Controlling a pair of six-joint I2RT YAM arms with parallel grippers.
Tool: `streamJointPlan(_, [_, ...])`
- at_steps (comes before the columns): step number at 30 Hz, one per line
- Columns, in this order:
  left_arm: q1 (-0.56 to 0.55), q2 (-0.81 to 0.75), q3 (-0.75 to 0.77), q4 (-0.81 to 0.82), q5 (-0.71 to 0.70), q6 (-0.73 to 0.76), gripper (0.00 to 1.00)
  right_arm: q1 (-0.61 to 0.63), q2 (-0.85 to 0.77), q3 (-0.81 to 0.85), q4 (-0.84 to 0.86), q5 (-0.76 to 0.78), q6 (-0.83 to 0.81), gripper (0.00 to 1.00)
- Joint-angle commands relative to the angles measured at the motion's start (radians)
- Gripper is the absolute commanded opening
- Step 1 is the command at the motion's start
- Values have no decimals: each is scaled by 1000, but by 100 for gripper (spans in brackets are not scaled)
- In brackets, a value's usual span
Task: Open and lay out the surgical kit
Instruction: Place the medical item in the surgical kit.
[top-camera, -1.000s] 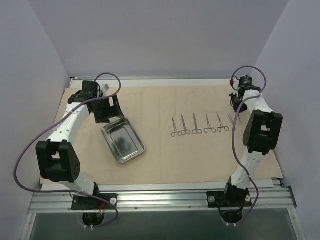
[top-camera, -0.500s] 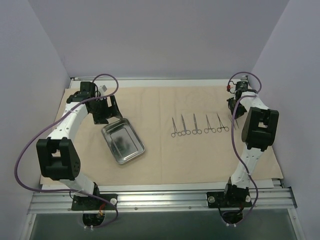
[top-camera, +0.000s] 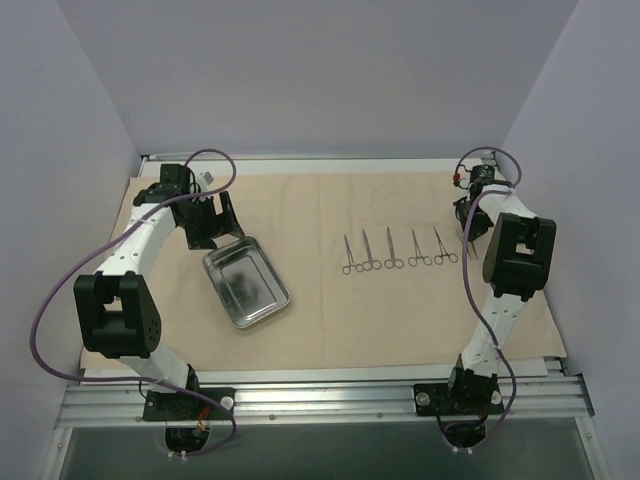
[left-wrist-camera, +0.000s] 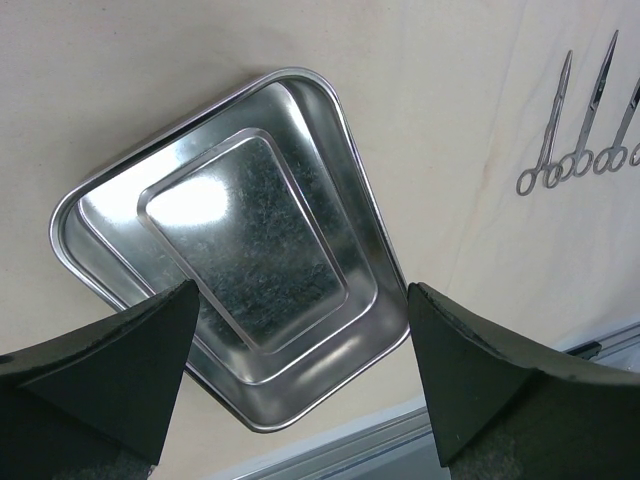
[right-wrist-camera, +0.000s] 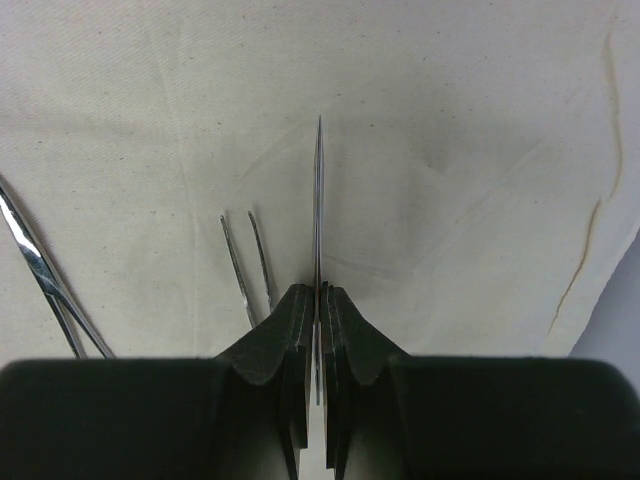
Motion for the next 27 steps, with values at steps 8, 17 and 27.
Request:
streamJointPlan(8, [8, -16, 35, 0, 25, 10, 94, -7, 34, -27, -14, 30, 21, 11])
streamJointPlan(17, [7, -42, 26, 1, 31, 9, 94, -13, -7, -9, -3, 32, 34, 25])
streamJointPlan(27, [8, -96, -5, 24, 59, -5, 94, -10, -116, -18, -1, 33, 76, 34])
